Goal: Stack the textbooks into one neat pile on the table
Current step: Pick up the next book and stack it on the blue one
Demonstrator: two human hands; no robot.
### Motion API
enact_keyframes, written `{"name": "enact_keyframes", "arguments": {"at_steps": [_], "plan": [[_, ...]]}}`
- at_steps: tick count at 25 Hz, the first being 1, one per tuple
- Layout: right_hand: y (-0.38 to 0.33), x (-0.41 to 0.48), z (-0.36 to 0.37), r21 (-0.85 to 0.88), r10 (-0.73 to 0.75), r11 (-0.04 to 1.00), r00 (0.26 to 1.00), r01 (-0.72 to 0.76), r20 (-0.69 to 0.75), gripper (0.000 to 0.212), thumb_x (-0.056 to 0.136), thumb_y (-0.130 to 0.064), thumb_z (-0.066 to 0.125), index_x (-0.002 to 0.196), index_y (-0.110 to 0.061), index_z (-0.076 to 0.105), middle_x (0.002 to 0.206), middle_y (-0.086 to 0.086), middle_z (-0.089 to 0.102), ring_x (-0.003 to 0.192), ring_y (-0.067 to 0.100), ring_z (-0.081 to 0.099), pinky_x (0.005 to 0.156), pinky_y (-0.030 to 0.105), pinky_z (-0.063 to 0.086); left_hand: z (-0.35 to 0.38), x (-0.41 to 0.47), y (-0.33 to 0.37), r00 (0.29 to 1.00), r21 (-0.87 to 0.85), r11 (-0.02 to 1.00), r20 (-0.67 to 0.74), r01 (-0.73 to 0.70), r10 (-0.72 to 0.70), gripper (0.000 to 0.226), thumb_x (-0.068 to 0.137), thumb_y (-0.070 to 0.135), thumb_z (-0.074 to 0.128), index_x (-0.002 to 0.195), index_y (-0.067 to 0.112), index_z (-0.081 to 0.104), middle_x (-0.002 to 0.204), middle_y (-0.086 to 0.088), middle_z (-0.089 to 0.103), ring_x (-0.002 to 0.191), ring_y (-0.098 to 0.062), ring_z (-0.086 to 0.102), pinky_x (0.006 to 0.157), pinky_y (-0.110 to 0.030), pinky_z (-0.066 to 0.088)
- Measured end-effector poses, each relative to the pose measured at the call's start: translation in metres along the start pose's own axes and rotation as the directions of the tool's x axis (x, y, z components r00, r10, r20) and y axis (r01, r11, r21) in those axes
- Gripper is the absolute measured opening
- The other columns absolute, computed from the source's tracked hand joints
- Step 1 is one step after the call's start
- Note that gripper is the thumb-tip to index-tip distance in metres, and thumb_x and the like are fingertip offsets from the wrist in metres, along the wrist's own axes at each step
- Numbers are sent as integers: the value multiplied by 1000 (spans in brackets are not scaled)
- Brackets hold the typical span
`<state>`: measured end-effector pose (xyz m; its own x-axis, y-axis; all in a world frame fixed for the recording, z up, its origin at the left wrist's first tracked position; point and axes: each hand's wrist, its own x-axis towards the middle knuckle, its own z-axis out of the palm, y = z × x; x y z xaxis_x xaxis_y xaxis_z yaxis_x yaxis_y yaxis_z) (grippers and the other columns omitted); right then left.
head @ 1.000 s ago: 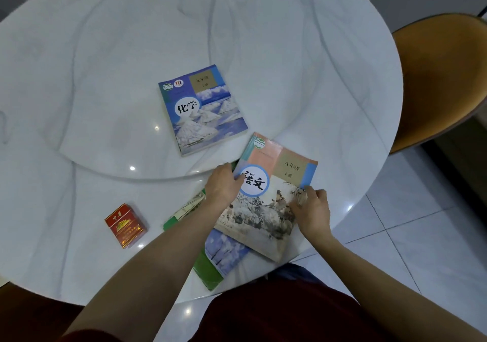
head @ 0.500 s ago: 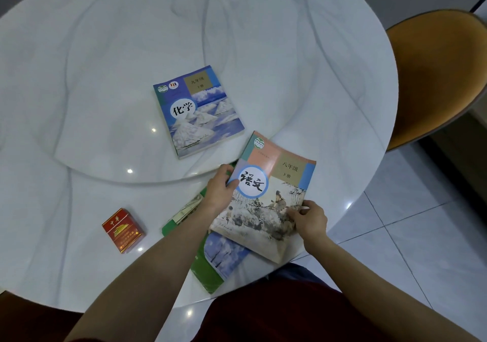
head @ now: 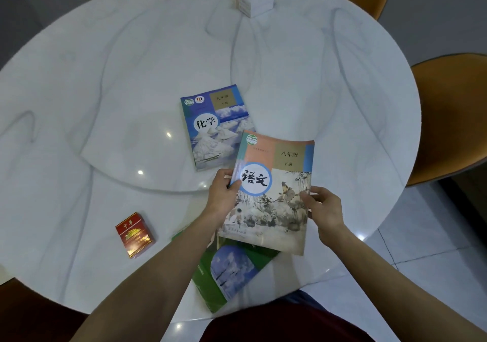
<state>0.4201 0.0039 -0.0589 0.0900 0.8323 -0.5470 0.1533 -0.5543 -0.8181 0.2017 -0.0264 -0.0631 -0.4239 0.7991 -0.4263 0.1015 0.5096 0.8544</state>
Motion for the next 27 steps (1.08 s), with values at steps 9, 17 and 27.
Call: {"name": "enact_keyframes", "arguments": {"at_steps": [9,17,27], "plan": [[-82,52,58,-38,-88,995,982,96,168,12,87,-10,63,98,-6,67,78,9,65,78,28,62,84,44,54,-35,33,32,969,-179,983,-234,33,-75,16,92,11,54,106,14,48,114,-12,63,95,-23,58,82,-35,48],[-131,100,118,-80,-113,988,964,135,240,18,87,-11,63,101,-1,68,87,13,66,77,25,61,78,38,53,-63,79,53,922,-225,972,-358,72,-151,22,92,11,54,114,10,49,114,-15,63,88,-23,56,73,-31,43],[-147,151,170,-138,-115,979,969,148,218,23,89,-11,60,106,1,68,110,21,69,93,28,63,97,45,51,-73,136,59,890,-148,984,-430,100,-155,29,93,9,52,121,3,54,116,-18,64,86,-26,56,73,-32,47]]}}
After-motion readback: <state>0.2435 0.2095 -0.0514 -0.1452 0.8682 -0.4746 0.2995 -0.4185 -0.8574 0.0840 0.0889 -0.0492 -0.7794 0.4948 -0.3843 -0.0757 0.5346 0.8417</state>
